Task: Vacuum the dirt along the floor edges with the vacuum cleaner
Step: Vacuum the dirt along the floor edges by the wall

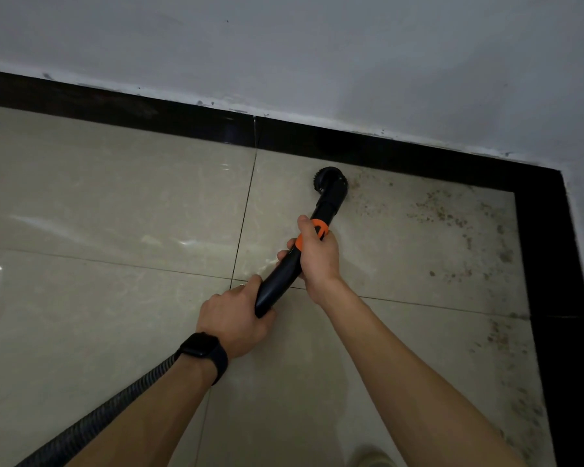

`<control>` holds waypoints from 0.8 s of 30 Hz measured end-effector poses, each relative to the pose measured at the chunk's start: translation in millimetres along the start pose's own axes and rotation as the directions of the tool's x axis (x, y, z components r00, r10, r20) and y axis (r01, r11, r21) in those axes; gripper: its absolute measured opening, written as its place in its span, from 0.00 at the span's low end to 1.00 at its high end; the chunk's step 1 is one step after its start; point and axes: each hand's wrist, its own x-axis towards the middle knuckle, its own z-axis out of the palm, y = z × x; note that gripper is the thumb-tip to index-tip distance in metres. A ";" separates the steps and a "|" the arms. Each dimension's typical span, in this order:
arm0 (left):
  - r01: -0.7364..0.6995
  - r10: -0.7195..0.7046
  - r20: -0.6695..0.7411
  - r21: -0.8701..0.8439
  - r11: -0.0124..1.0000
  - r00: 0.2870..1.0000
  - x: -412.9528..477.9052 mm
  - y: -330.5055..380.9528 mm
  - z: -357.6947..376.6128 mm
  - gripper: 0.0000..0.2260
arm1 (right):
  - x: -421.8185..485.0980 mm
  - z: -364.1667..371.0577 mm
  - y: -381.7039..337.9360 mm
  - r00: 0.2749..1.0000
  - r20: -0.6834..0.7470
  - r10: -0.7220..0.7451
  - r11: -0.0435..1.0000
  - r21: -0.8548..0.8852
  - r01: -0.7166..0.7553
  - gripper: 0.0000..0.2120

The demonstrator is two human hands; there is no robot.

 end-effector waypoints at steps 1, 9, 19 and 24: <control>0.003 -0.003 0.000 -0.005 1.000 1.000 2.9 0.5 -0.3 0.14 | 2.8 1.0 -1.9 1.000 -0.004 0.000 1.000 -0.003 0.000 0.15; 0.014 -0.016 -0.022 -0.096 0.995 1.000 25.3 -0.5 -8.0 0.11 | 21.4 14.8 -17.4 0.999 -0.036 -0.025 0.999 -0.040 0.023 0.14; -0.023 0.025 0.026 -0.075 0.997 0.999 9.2 -18.0 -13.4 0.12 | -2.4 20.4 -3.3 0.996 -0.083 0.019 1.000 -0.020 -0.021 0.19; -0.127 0.125 0.118 0.010 0.992 0.985 -27.7 -25.1 -3.9 0.13 | -40.2 -7.3 31.4 0.989 -0.139 0.052 0.998 0.049 -0.045 0.20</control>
